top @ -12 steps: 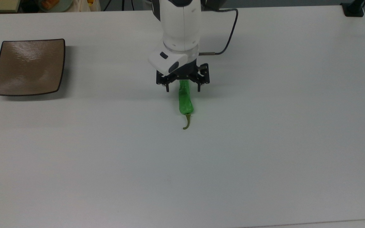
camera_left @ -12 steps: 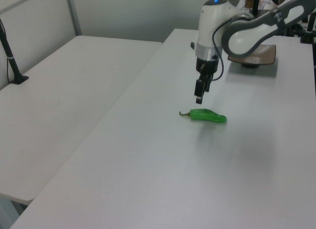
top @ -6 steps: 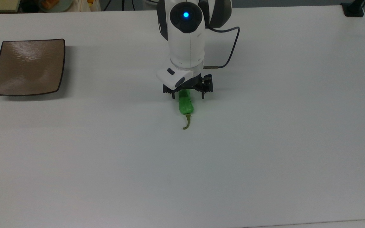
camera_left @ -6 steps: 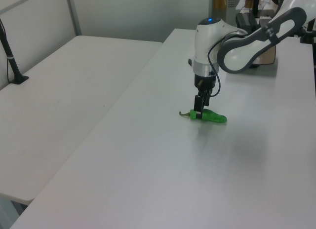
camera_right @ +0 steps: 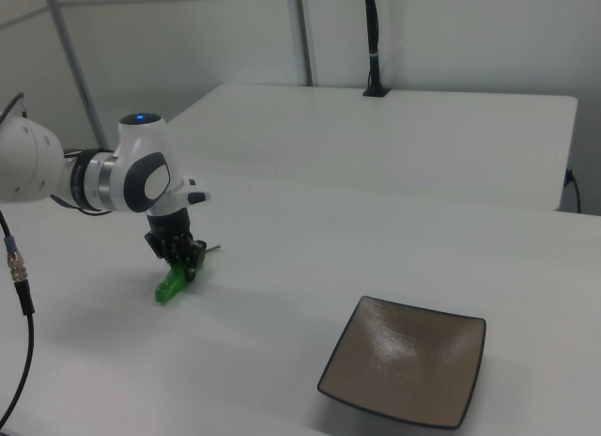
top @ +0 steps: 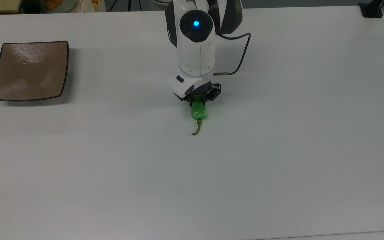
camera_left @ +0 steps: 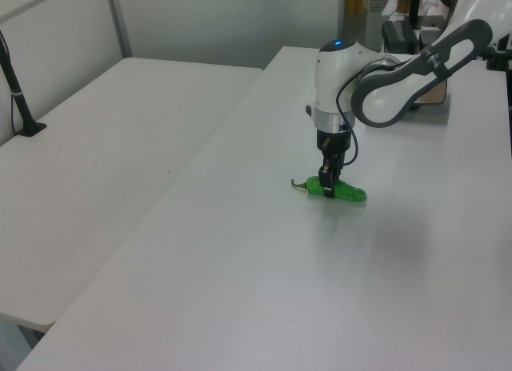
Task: Chili peppers are placed on a ceramic plate
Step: 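Close the gripper around the middle of the green chili pepper, then lift the chili pepper and carry it toward the brown plate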
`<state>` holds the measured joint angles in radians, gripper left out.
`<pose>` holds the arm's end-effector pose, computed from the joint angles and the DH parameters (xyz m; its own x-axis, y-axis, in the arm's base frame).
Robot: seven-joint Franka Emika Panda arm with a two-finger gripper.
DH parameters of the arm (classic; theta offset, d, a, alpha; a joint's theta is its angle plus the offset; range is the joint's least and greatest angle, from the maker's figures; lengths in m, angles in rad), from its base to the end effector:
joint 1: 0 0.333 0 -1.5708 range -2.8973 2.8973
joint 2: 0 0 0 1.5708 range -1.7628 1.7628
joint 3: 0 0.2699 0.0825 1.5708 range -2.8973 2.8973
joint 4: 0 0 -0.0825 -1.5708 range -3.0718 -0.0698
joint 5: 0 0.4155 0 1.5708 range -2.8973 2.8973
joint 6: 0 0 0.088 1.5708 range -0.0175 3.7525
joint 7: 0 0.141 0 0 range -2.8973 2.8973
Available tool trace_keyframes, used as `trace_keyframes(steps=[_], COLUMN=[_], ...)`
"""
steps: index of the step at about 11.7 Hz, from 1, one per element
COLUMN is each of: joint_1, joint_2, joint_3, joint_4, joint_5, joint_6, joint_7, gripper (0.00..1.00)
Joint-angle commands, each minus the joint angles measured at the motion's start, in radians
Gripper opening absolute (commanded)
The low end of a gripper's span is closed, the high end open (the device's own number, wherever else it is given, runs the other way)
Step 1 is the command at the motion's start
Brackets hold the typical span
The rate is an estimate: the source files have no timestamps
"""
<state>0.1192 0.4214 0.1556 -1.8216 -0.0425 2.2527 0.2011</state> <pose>0.6286 0.1736 0.2143 0.9962 0.0861 0.0091 0.0864 -0.9957 -0.0325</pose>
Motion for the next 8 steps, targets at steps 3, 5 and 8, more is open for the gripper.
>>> trace_keyframes(steps=[3,5,8], joint_1=[-0.041,-0.058,-0.081], joint_2=[-0.111,-0.142,-0.174], joint_3=[-0.013,-0.025,-0.1], joint_4=[0.019,0.041,0.047], joint_5=[-0.008,-0.007,-0.007], joint_6=[-0.117,-0.234,-0.254], joint_7=[-0.148,-0.261,-0.373], gripper=[0.14,0.16,0.18])
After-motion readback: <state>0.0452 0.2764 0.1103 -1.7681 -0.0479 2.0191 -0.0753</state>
